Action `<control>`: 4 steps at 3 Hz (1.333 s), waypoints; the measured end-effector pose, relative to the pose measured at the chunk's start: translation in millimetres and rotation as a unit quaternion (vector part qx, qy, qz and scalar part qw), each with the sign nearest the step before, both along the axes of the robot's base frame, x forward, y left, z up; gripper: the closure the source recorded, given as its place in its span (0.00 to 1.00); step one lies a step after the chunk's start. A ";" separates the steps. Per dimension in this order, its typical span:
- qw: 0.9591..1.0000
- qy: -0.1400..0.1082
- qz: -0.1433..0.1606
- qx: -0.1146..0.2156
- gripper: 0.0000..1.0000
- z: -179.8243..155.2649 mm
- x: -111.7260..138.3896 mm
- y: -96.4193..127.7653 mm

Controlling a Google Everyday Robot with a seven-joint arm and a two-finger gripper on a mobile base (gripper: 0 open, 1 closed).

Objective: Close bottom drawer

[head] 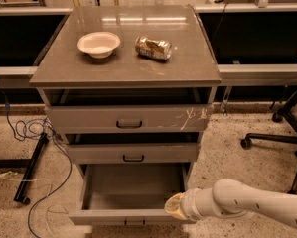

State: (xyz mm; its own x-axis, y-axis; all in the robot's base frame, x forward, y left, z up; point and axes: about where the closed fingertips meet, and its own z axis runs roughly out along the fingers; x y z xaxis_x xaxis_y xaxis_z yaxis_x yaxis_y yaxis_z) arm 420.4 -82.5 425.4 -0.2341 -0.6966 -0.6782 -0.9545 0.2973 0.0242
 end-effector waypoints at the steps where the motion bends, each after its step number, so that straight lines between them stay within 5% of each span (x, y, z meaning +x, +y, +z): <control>1: 1.000 0.006 0.000 0.015 1.00 -42.1 5.5 4.3; 2: 0.999 0.016 -0.004 0.042 1.00 -84.3 13.2 2.2; 4: 0.998 0.008 -0.001 0.056 1.00 -92.9 10.4 6.8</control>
Offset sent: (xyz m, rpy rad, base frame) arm 0.0209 -0.0067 -0.1186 0.1248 0.0439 -0.0121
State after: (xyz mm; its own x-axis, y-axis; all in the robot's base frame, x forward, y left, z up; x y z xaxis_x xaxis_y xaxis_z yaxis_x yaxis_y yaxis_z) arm 430.8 -75.7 332.5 -0.2472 -0.6165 -0.7475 -0.9530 0.2943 0.0724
